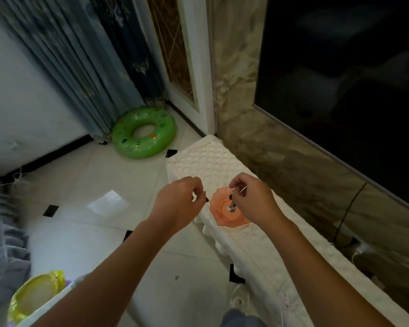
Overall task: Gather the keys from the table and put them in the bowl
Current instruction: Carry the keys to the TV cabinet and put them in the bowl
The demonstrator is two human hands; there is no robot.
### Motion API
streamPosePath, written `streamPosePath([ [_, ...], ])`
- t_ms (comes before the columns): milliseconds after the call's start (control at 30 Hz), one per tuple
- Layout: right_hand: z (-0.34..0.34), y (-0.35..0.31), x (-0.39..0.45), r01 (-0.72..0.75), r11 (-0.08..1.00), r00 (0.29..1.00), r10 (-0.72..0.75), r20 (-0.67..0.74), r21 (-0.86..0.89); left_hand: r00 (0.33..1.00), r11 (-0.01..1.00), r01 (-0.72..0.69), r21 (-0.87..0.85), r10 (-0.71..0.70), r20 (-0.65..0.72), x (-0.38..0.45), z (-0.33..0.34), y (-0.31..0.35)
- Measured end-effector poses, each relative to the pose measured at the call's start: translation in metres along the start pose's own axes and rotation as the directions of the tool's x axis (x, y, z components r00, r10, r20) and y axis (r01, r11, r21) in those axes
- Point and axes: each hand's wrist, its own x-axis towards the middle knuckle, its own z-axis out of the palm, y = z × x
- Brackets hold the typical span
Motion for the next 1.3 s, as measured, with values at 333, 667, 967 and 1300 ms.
streamPosePath([
  [333,0.023,0.041,0.080,-0.102,0.994,0.995,0.102,0.012,0.042,0.989,0.997,-0.043,-0.061,0.051,0.141,0.078,0.070,-0.027],
  [667,0.155,0.160,0.156,-0.190,0.979,0.982,0.190,-0.006,0.071,0.961,0.985,0.071,-0.155,-0.026,0.276,0.127,0.253,-0.125],
  [967,0.257,0.256,0.178,-0.312,0.939,0.945,0.323,-0.056,0.147,0.936,0.954,0.176,-0.242,-0.085,0.343,0.129,0.354,-0.183],
  [1300,0.254,0.259,0.201,-0.312,0.943,0.942,0.322,-0.093,0.113,0.918,0.949,0.170,-0.267,-0.054,0.392,0.138,0.356,-0.178],
])
